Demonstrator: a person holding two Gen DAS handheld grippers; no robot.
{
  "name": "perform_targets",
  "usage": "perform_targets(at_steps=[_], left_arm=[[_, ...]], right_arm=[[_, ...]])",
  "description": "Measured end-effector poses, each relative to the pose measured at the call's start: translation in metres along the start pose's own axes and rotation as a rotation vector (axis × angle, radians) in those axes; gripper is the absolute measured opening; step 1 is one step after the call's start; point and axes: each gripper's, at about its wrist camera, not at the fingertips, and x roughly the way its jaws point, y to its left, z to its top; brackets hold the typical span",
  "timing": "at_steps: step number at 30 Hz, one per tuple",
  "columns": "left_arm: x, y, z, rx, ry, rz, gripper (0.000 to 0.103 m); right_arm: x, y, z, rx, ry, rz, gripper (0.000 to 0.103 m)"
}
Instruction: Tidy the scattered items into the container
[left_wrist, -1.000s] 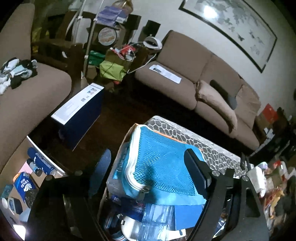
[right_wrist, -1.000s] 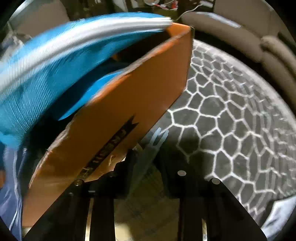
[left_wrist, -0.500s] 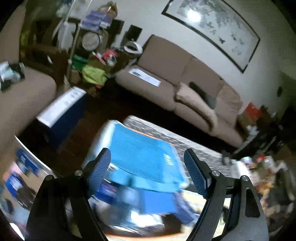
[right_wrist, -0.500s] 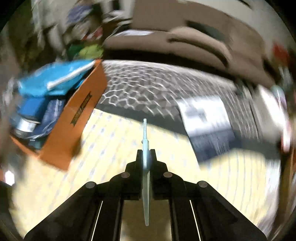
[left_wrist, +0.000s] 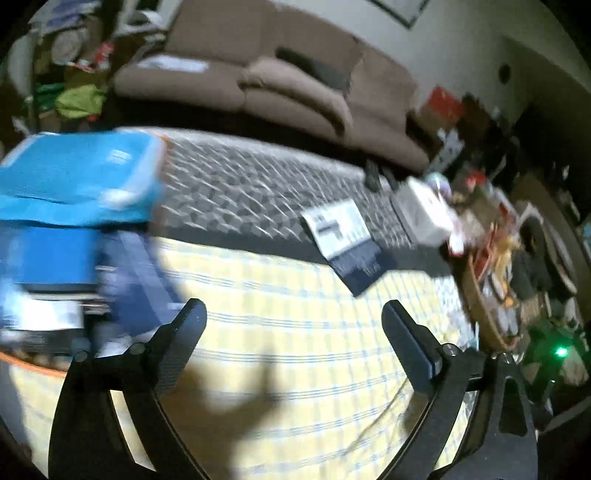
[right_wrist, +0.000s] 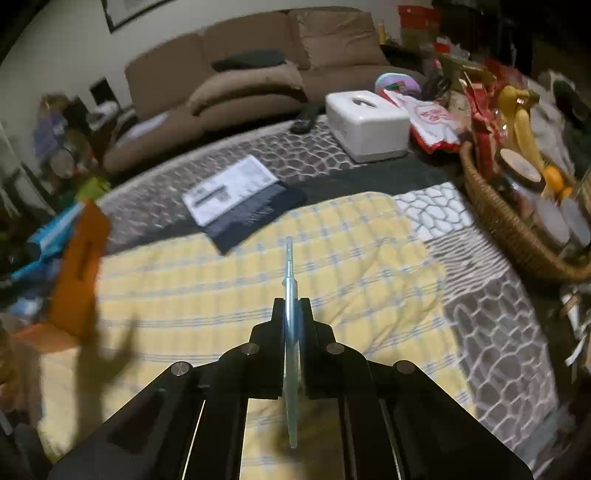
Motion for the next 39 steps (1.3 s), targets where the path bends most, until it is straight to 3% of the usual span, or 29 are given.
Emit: perform_targets(at_steps=[3,7,9,13,19,20,21,23,24,25,29,32,39], left_arm=[[0.06,-0.034,0.002,0.009,0.041,0.043,0.1],[0.162,-0.059,0.013,0.033,0.205,0.17,0.1],[0.2,-0.066,0.018,0.019,0.231,0.19,0.098],[0.241,-0.077,0.029,-0.007,0.173,0.236,0.098],[0.263,-0.09,0.039,0.013,0.113,0.308,0.098],[0.266,-0.088,0.041,0.009,0.098,0.325,0.087],[0.265,-0.088,0.044,0.009,0.076,0.347,0.061],[0.261,-0.088,0.046,0.036,0.048,0.401,0.038],[0.261,-0.09,0.047,0.065,0.048,0.404,0.018],[0.257,-0.093,0.045,0.127,0.035,0.415,0.01],[0.222,-0.104,0.038,0.247,-0.055,0.419,0.002],[0.179,-0.106,0.036,0.257,-0.128,0.401,0.0],[0.032,-0.102,0.032,0.279,-0.313,0.386,0.0]], right_arm=[[0.02,-0.007,0.004,0.068,0.055,0.083,0.005],[0.016,-0.013,0.012,0.091,0.03,0.024,0.005],[0.009,-0.015,0.017,0.112,0.014,0.035,0.005],[0.005,-0.014,0.024,0.081,0.0,0.04,0.005],[0.013,-0.024,0.022,0.107,0.042,0.077,0.005],[0.011,-0.024,0.022,0.102,0.035,0.074,0.005],[0.008,-0.023,0.023,0.094,0.026,0.071,0.005],[0.006,-0.023,0.024,0.09,0.019,0.07,0.005],[0.007,-0.024,0.024,0.094,0.025,0.075,0.005],[0.009,-0.025,0.023,0.102,0.034,0.086,0.005],[0.01,-0.023,0.022,0.1,0.038,0.097,0.005],[0.005,-0.025,0.023,0.112,0.022,0.118,0.004],[-0.008,-0.023,0.021,0.108,-0.039,0.192,0.004]])
